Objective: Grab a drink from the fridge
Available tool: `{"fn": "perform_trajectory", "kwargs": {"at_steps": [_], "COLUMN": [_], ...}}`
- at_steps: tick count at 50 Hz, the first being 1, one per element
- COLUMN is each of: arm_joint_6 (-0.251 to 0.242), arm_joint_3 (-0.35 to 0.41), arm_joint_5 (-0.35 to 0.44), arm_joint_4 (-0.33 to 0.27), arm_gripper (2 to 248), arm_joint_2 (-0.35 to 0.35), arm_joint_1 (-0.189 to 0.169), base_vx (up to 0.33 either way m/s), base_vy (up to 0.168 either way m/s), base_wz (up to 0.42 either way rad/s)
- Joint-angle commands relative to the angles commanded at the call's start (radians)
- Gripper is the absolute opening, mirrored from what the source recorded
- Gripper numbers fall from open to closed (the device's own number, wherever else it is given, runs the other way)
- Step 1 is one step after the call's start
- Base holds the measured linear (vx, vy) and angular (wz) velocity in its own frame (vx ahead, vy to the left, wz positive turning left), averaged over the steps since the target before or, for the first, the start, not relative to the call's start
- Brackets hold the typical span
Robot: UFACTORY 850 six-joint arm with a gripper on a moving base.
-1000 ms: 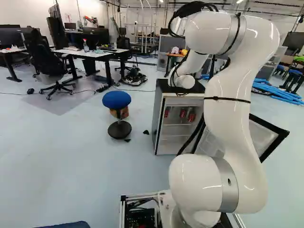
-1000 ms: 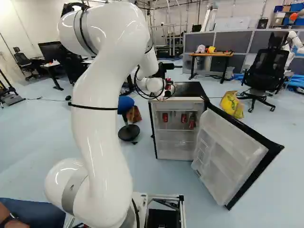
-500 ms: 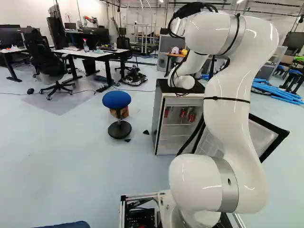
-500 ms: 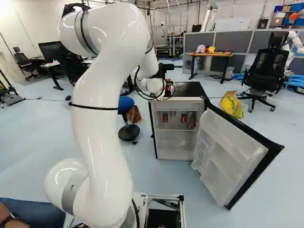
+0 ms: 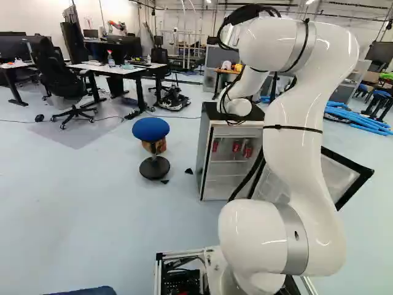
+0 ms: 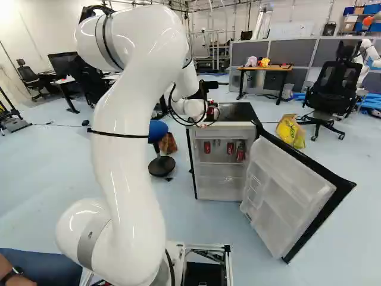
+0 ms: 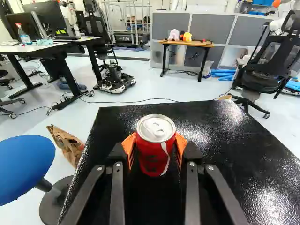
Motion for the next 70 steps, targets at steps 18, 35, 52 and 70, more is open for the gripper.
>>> {"fn": "perform_trajectory", "kwargs": {"at_steps": [18,35,52,70], "arm_joint_6": [0.0,0.0,0.0,0.0], "arm_joint_3": [0.036,0.129,0.195,0.242], "arm_joint_5": [0.0,0.0,0.0,-0.014], "arm_joint_4": [0.0,0.0,0.0,0.0], "arm_gripper": [247,247,247,247], "arm_joint_2": [0.027,0.1,0.179,0.254], "arm_joint_1": [-0.003,-0.016,-0.051,-0.099], "base_vx": [0.0,0.0,0.0,0.0], "base_vy": [0.0,0.0,0.0,0.0], "base_wz": [0.0,0.0,0.0,0.0]}}
